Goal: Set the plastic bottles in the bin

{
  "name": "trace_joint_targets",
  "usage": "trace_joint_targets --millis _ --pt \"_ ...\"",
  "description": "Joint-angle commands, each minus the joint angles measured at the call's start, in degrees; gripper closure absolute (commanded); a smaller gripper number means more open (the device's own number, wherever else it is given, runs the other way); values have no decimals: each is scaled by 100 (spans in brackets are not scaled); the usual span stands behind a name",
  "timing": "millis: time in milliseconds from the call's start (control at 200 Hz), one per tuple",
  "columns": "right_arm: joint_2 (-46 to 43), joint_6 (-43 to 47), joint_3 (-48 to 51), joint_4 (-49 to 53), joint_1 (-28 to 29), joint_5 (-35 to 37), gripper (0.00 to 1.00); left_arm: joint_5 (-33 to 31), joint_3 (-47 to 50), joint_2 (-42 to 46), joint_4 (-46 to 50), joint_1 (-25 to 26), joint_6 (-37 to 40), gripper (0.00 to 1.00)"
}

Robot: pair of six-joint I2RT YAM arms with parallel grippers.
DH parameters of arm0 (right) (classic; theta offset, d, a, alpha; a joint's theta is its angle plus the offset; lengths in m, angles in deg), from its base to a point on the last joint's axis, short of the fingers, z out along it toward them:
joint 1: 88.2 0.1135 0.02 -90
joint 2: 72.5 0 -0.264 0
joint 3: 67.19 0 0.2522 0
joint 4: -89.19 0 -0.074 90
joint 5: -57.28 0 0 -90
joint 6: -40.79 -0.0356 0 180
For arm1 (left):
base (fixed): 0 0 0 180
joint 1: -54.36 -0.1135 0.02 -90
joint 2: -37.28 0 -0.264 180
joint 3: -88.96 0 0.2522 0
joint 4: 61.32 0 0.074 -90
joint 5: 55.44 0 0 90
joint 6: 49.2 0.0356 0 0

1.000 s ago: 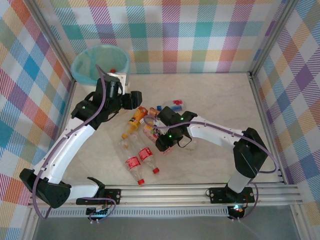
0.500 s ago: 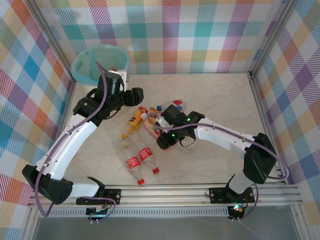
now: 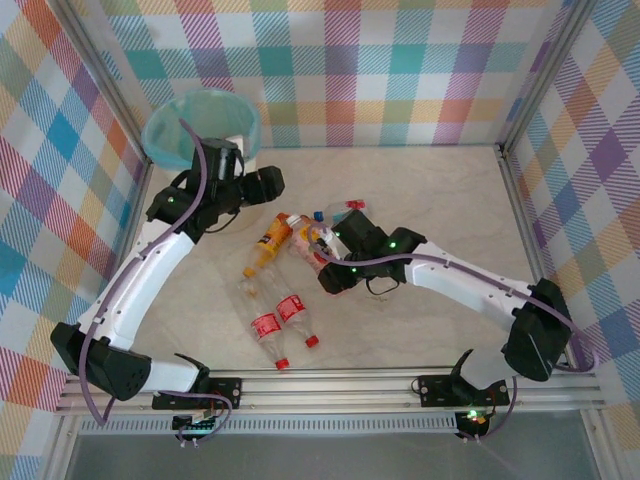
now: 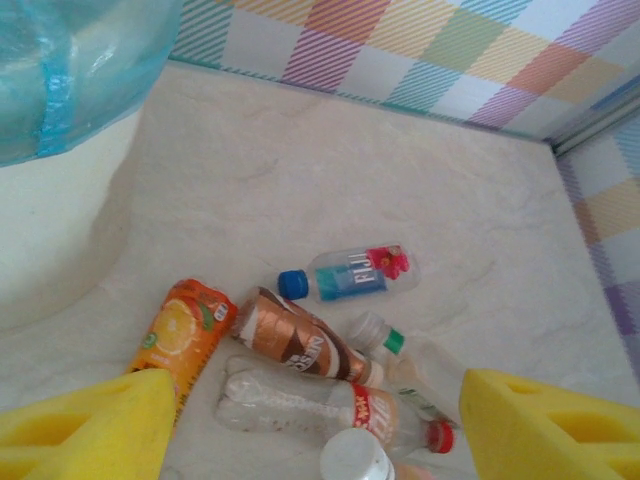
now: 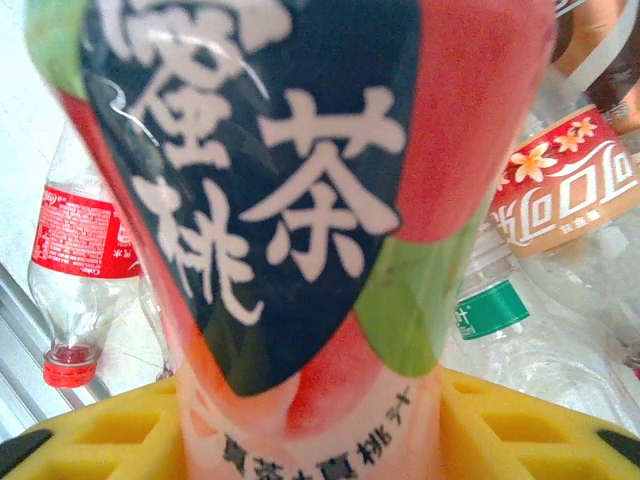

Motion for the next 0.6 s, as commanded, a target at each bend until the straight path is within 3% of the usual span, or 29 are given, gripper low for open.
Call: trace_joint_targets --millis 0,385,595 --pt "-283 -109 83 -409 -48 155 48 775 212 6 -308 -172 -578 26" --pt "-453 16 -17 -811 -67 215 48 2296 412 -440 -886 -215 -1029 31" --pt "-401 15 -89 -934 -67 177 47 2671 407 -665 -825 -193 -1018 41"
